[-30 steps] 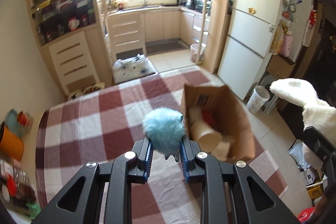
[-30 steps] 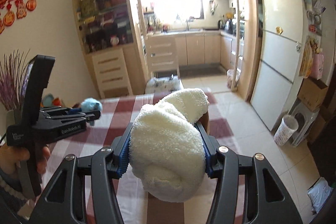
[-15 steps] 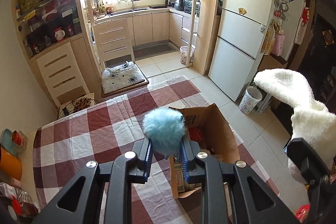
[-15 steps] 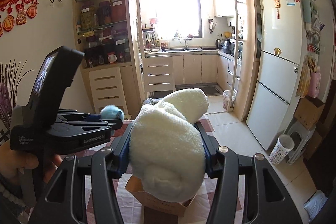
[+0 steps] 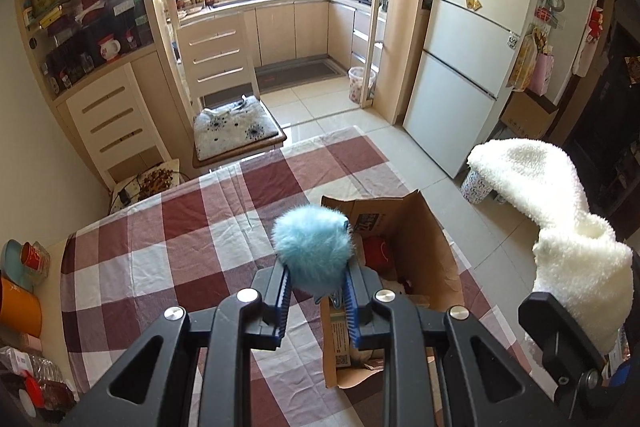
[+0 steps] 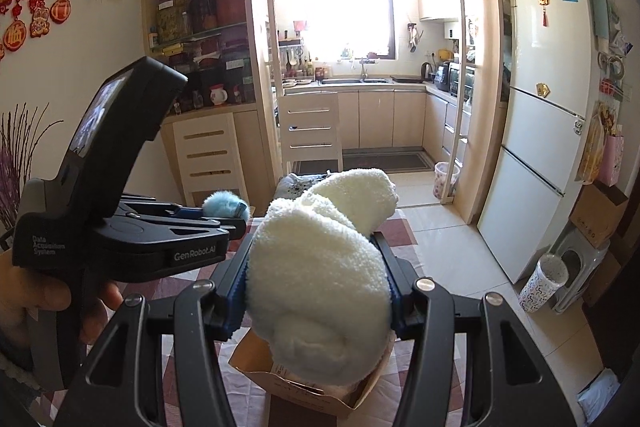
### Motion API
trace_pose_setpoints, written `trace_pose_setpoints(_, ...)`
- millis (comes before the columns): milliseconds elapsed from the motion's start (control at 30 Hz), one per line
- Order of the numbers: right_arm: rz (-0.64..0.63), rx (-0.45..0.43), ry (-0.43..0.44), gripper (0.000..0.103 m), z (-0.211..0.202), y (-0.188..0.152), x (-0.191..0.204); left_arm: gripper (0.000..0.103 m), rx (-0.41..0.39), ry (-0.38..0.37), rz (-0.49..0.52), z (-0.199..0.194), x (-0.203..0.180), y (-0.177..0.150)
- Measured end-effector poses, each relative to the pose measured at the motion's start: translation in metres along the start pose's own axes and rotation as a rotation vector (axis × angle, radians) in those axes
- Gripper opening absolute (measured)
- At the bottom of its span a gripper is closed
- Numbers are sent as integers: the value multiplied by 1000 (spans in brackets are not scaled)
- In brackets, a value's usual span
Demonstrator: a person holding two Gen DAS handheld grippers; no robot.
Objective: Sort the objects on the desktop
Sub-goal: 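Hold the pompom and towel above the box opening with both tools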
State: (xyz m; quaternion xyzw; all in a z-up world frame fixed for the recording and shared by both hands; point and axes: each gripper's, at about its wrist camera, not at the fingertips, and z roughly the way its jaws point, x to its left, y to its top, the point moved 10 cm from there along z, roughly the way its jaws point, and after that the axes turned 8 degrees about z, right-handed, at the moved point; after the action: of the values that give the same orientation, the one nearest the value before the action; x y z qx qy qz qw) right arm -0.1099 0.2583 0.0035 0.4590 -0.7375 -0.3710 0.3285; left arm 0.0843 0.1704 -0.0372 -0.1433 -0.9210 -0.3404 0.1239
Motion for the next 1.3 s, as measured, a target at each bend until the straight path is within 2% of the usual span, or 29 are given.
trace_pose_setpoints(433,6,41,8,55,20,-7,-9,23,77,-17,3,28,-8,-4)
trace_pose_setpoints(1300,17,81,13,56,34,-14,-15,23,105,-25,3,48,-14,-1)
